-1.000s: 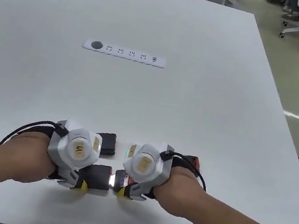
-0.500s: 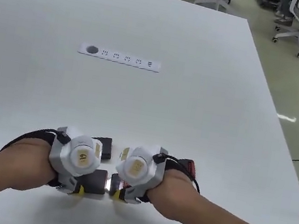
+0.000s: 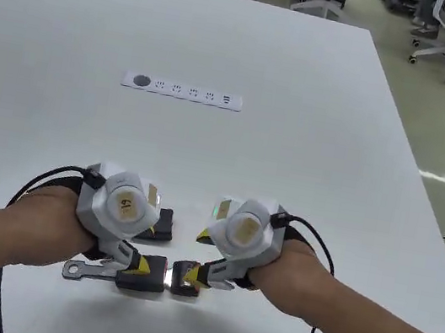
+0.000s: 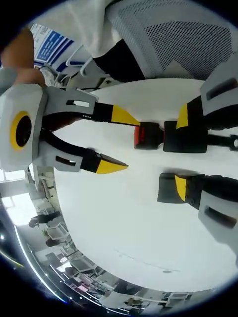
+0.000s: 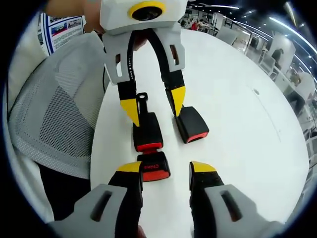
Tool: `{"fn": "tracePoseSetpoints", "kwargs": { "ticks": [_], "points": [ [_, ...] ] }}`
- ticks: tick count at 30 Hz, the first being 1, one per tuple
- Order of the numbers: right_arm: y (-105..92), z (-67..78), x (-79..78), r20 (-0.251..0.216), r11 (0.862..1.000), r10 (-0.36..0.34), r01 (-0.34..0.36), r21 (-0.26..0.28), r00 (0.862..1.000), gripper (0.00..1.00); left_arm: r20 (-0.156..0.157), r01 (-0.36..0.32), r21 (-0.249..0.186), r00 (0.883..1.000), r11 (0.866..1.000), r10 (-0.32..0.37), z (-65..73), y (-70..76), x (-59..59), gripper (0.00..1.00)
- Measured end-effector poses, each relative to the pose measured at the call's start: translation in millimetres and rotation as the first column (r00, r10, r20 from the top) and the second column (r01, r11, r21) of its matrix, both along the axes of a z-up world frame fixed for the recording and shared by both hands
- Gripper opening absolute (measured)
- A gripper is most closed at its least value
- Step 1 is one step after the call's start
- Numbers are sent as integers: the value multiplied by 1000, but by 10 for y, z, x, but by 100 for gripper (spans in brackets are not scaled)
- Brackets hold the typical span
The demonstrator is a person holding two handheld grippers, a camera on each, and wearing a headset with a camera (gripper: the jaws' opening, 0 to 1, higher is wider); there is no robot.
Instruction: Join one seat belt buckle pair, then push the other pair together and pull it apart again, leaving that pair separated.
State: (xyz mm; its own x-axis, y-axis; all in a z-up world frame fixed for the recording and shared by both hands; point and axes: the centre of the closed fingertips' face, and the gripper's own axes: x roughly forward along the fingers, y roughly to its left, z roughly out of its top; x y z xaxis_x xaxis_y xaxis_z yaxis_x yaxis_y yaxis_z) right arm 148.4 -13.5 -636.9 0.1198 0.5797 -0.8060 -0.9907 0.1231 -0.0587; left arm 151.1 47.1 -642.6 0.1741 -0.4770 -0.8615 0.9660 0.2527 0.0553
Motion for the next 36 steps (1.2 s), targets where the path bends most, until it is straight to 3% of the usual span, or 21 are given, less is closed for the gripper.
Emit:
{"fn": "tracePoseSetpoints", "kwargs": {
  "ticks": [6,10,17,21,26,31,36],
  "points": [
    [-370,-79,305,31,999,-24,25,-34,999,34,16,-45,14,999,999,45,-25,169,339,38],
    [-644,-111,477,47,997,-47,50,-57,998,33,24,-52,14,998,999,52,-30,210,488,39],
    [-1090,-197,651,47,991,-91,95,-96,995,35,7,-14,31,1000,999,14,-141,215,579,40],
    [-1291,-245,647,32,989,-95,99,-113,995,35,-3,9,50,1000,999,-9,-178,230,627,40],
    [-1405,-270,634,9,990,-79,79,-117,997,34,-34,21,68,999,997,-19,-308,254,667,39],
    [-1477,-426,613,-20,989,-24,21,-144,1000,35,-56,37,80,998,996,-33,-328,217,626,37],
    [-1500,-454,553,-29,986,12,-17,-167,999,32,-65,40,89,997,995,-34,-375,220,616,36]
  ]
}}
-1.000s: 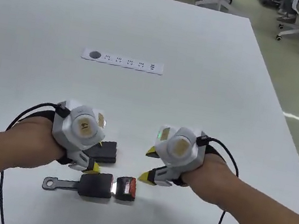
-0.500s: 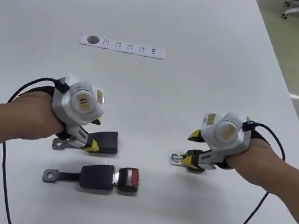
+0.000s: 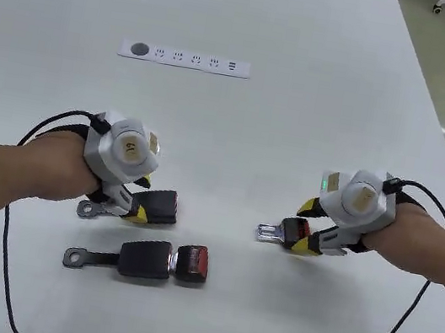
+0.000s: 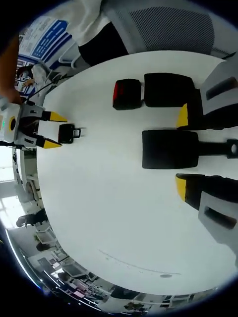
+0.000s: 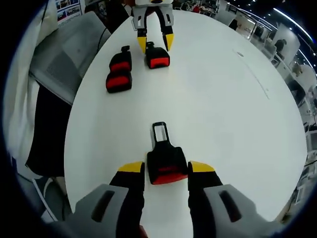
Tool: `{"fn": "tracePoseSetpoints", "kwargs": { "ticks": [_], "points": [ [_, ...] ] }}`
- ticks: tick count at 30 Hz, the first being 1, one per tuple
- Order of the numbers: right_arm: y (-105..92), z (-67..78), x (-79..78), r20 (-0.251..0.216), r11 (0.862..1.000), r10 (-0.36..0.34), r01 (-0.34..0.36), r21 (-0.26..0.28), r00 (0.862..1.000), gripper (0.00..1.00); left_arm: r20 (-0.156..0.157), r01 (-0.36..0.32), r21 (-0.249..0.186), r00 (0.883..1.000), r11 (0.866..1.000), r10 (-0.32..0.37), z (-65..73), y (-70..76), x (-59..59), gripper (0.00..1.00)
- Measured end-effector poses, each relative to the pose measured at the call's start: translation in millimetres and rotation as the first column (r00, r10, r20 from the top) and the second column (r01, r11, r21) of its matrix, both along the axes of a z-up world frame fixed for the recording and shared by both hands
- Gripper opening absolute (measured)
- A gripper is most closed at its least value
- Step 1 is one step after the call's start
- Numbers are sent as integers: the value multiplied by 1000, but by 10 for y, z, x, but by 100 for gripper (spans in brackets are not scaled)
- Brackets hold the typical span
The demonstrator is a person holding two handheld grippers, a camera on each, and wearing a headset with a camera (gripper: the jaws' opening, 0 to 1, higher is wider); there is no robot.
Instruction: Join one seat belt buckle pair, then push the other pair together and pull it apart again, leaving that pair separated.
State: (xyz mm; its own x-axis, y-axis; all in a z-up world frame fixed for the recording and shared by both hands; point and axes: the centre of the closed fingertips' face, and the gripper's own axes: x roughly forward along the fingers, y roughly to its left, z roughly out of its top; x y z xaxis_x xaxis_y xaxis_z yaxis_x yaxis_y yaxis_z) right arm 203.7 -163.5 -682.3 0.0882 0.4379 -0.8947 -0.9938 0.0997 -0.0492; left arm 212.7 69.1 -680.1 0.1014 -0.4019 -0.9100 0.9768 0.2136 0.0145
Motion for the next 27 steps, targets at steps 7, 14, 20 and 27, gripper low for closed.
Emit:
{"fn": "tracePoseSetpoints", "kwargs": {
  "ticks": [7,14,20,27],
  "points": [
    [-27,-78,18,-6,1000,6,-6,-4,1000,31,4,26,12,1000,1000,-26,-77,-6,-50,33],
    [-22,-95,10,-16,1000,11,-11,16,1000,31,8,59,30,998,998,-60,-155,-7,-52,33],
    [-9,-105,20,-9,1000,-1,2,20,1000,31,1,72,25,997,997,-72,-170,-4,-51,33],
    [30,-104,50,-2,1000,8,-8,0,1000,31,-1,95,29,995,995,-95,-183,3,-43,33]
  ]
}}
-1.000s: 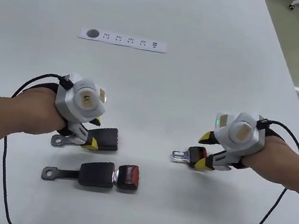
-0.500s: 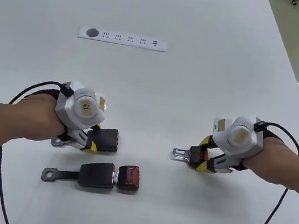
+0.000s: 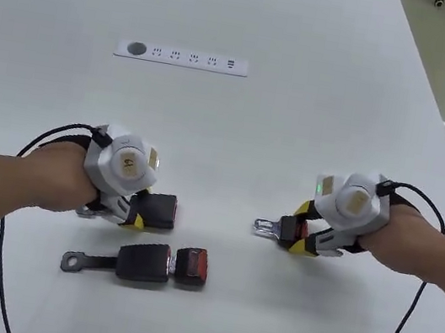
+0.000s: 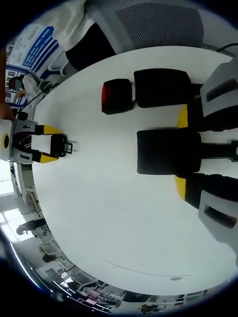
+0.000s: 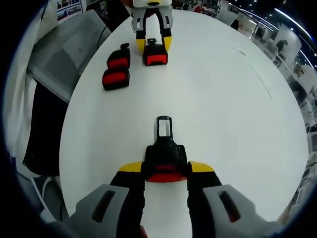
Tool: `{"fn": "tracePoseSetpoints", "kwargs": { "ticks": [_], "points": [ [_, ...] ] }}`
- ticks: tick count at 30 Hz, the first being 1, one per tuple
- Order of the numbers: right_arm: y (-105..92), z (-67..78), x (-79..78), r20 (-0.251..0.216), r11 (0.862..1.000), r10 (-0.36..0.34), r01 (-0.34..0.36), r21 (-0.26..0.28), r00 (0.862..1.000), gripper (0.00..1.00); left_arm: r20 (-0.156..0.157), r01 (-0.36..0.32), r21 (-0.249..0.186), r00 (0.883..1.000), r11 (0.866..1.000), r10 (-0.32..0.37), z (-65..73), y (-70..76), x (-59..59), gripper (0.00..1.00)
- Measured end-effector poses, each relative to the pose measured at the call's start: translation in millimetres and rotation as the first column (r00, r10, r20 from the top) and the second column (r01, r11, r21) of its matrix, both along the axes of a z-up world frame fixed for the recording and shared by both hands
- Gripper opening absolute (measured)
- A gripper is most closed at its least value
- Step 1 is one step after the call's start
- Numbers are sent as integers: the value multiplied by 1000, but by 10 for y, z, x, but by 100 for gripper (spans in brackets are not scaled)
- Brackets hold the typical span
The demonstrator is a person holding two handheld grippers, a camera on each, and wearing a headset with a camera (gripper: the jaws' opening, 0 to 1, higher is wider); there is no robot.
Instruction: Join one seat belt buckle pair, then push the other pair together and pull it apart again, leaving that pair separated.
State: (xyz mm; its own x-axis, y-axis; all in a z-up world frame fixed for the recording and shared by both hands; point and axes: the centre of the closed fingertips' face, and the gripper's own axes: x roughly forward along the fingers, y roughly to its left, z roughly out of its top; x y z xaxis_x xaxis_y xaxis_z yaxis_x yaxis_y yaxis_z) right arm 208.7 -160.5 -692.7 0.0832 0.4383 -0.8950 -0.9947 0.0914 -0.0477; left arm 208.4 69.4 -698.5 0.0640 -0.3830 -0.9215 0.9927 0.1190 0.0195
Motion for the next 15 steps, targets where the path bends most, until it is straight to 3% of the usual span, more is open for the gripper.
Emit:
{"fn": "tracePoseSetpoints", "kwargs": {
  "ticks": [6,11,15],
  "points": [
    [61,-3,-11,13,999,21,-21,-30,1000,30,-4,4,2,1000,1000,-4,7,-8,-4,33],
    [169,29,-19,20,999,20,-19,-28,1000,30,10,41,28,999,999,-41,4,-25,-19,32],
    [300,25,-11,15,1000,16,-16,-16,1000,30,2,49,41,999,998,-49,13,-40,-21,32]
  ]
}}
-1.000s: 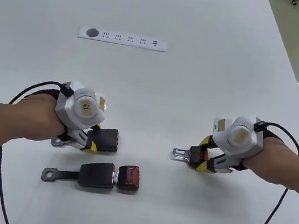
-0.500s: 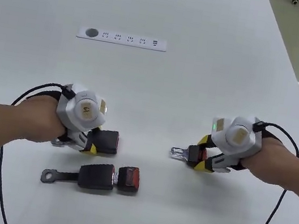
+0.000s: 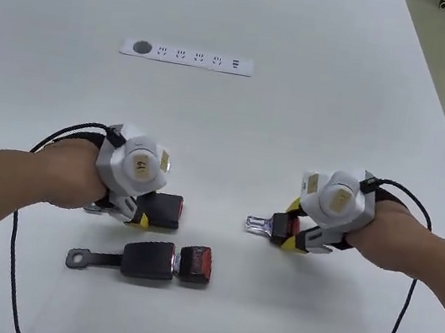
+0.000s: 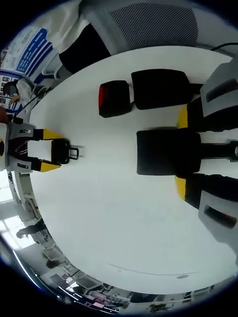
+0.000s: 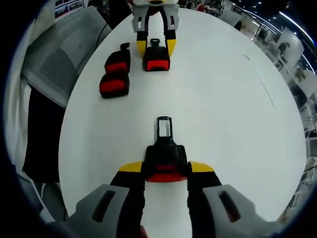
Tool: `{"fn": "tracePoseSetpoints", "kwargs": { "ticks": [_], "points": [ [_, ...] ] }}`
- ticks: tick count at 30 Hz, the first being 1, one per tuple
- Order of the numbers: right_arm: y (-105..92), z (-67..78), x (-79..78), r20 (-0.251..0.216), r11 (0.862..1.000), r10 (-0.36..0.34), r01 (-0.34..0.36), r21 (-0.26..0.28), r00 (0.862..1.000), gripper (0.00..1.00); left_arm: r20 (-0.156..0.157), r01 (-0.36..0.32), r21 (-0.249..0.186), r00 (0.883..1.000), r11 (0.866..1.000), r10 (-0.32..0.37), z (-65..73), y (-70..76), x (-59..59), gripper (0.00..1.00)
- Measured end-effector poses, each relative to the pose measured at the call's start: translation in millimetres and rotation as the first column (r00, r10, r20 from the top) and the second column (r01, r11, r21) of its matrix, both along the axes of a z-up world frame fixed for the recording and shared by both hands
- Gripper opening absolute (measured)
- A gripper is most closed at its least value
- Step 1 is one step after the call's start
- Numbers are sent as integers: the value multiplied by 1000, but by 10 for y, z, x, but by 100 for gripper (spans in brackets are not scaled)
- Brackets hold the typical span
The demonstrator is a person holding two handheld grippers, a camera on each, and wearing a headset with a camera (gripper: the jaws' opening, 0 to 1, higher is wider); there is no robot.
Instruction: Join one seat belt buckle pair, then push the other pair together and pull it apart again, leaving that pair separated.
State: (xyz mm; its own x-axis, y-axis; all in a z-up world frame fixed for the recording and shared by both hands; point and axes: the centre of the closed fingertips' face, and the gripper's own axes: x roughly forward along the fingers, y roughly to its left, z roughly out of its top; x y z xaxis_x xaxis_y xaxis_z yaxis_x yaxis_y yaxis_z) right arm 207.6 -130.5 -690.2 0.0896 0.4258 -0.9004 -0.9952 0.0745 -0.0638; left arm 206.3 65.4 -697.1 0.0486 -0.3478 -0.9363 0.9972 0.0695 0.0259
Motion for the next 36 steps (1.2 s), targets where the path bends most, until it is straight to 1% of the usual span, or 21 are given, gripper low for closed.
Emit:
{"fn": "tracePoseSetpoints", "kwargs": {
  "ticks": [1,3,6,11,14,17,18,21,23,25,30,33,35,36],
  "points": [
    [18,-2,0,-1,1000,-1,1,2,1000,30,-2,0,2,1000,1000,0,-1,3,1,32],
    [133,-8,-15,2,1000,-6,6,16,1000,30,-3,-1,1,1000,1000,1,1,6,-5,32],
    [328,-8,-43,-9,999,-17,18,44,1000,30,-3,-7,-7,1000,1000,6,6,8,-11,32],
    [638,5,-63,-9,997,-10,11,70,1000,30,1,-8,-6,1000,1000,8,16,0,-15,32],
    [805,7,-77,-9,996,-3,4,86,1000,30,7,-19,-13,1000,1000,19,8,14,-9,32],
    [928,13,-76,-5,995,4,-4,95,1000,30,10,-25,-20,1000,999,25,17,13,-18,32],
    [961,9,-54,-5,995,1,-1,96,1000,30,10,-26,-21,1000,999,26,16,14,-16,32],
    [1008,-12,-20,0,995,6,-6,97,1000,30,7,-24,-18,1000,1000,24,23,8,-24,32],
    [1031,-8,-42,2,995,13,-13,96,1000,30,3,-25,-16,1000,1000,25,16,11,-15,32],
    [1053,-7,-25,3,995,15,-15,94,1000,31,-4,-22,-10,1000,1000,22,0,16,-2,32],
    [1043,-4,-8,17,996,23,-24,88,1000,30,-11,-28,-13,1000,1000,28,-10,25,-4,32],
    [1093,32,-18,17,994,30,-31,104,999,30,-11,-37,-11,999,999,36,-11,17,-3,32],
    [1102,9,-19,19,993,45,-47,107,999,30,-12,-37,-13,999,999,37,-16,16,-4,32],
    [1116,9,-29,15,993,48,-49,111,999,30,-9,-27,-16,1000,1000,27,-17,5,-6,32]
  ]
}}
